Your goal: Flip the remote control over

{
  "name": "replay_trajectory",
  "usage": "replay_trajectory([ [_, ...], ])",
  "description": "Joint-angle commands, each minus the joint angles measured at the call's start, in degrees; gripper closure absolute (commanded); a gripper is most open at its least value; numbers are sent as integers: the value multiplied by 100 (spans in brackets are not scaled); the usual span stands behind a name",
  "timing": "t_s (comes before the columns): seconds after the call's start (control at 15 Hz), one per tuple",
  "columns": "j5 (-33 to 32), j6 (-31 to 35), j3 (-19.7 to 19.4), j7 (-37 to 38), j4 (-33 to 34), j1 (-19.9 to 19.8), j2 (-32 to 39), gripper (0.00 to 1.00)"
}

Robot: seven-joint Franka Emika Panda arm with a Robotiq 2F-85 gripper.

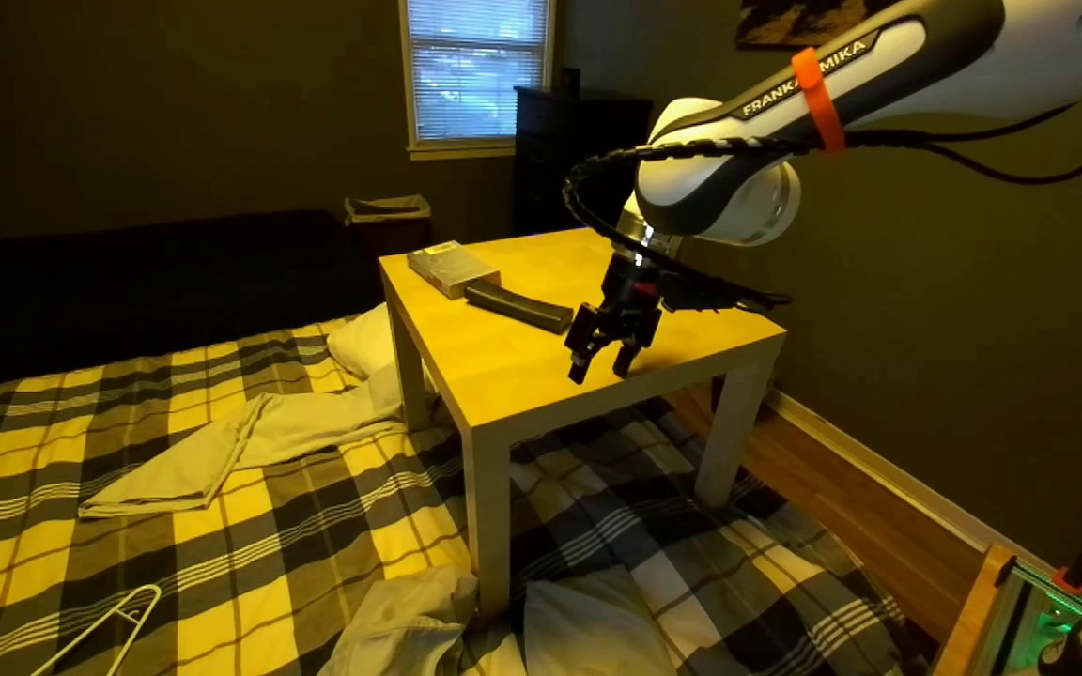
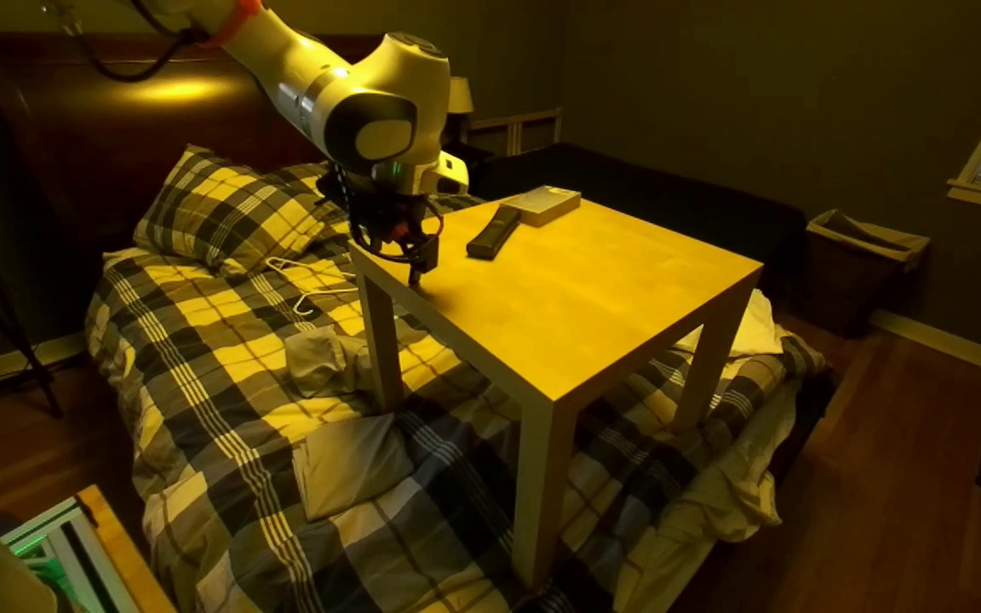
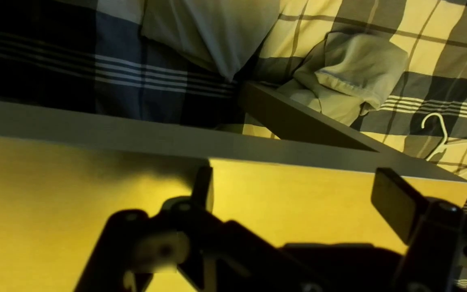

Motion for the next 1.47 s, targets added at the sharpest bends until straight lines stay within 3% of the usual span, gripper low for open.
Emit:
replay_trajectory([
  [0.0, -23, -6, 181, 20, 6, -178, -1, 0],
  [0.4, -23, -6, 183, 20, 7, -178, -1, 0],
  [0.67, 48, -216, 280, 112, 725, -248, 250, 0],
  [0.93, 117, -1267, 196, -100, 1802, -533, 810, 0],
  [1.4, 200, -3020, 278, -690, 4134, -1193, 2406, 0],
])
